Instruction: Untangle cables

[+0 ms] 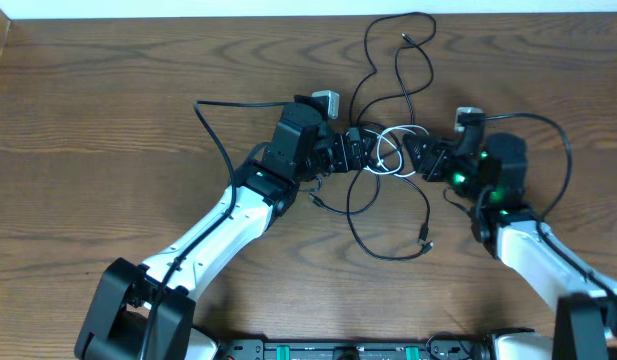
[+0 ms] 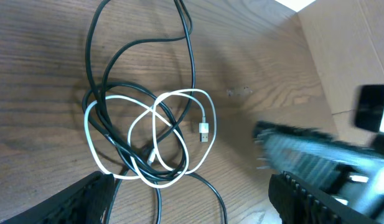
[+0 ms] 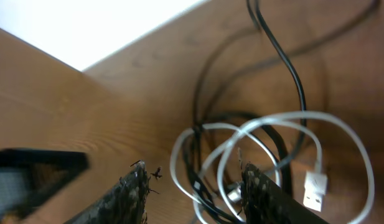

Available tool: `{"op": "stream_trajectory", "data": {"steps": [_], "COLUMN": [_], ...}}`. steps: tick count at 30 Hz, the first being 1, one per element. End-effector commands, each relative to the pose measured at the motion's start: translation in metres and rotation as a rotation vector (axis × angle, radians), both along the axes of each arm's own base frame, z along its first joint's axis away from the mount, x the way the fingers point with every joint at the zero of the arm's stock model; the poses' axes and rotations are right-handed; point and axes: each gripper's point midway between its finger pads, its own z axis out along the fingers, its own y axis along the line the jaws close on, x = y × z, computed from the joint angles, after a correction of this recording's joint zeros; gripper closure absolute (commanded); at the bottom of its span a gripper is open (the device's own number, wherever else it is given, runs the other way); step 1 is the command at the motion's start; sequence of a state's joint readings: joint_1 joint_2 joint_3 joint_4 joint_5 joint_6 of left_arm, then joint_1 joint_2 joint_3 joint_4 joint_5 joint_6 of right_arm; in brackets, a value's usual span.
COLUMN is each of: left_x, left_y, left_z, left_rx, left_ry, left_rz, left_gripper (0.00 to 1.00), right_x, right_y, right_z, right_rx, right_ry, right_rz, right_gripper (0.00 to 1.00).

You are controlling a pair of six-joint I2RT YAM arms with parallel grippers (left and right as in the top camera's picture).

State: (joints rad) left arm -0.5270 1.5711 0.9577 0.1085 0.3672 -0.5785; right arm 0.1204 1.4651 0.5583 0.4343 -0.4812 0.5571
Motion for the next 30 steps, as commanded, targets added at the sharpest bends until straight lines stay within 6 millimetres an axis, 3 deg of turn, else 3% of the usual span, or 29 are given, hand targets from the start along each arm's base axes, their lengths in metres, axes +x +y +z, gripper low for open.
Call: {"op": "stream_trajectory", "data": {"steps": [1,6,7,11,14,16,20,26,30], "left_x": [0.002,0.002,0.002,0.002,0.002,0.002,0.002,0.002,0.002], "left_y": [0.001,0.002,0.002,0.002,0.002,0.002,0.002,0.003,0.003], "left_z": [0.004,0.002,0.002,0.002,0.002,0.002,0.001,0.001,0.001], "left_rx": [0.005,0.012,0.012,0.012,0.012,0.012,0.013,0.013,0.013], "left_ry": [-0.014,-0.01,-0.01,-0.01,-0.01,-0.01,-0.007,-0.007,-0.007], "left_rz": [0.002,0.007,0.007,0.007,0.007,0.008,0.007,0.008,0.008], "left_gripper": [0.16,0.16,0.16,0.16,0.16,0.16,0.16,0.16,0.16], "right_x": [0.003,-0.008,-0.013,-0.03,-0.031,-0.03,-0.028,-0.029,-0.024], "right_y": [-0.008,-0.011,-0.011,-0.022,-0.029,-0.033,-0.039,-0.044,-0.038], "right_z": [-0.033,-0.062,-0.068,-0.093,-0.098,-0.099,-0.101,-0.114,-0.13], "right_rx": [0.008,0.053,0.046,-0.007,-0.036,-0.051,-0.056,-0.05,-0.002], "right_ry": [0.12,0.279,0.314,0.433,0.446,0.443,0.447,0.494,0.518], "right_rz": [-0.081,-0.133,-0.134,-0.182,-0.217,-0.24,-0.281,-0.337,-0.339], "right_gripper": [0.55,0.51,0.41,0.18,0.13,0.15,0.34,0.33,0.41]}}
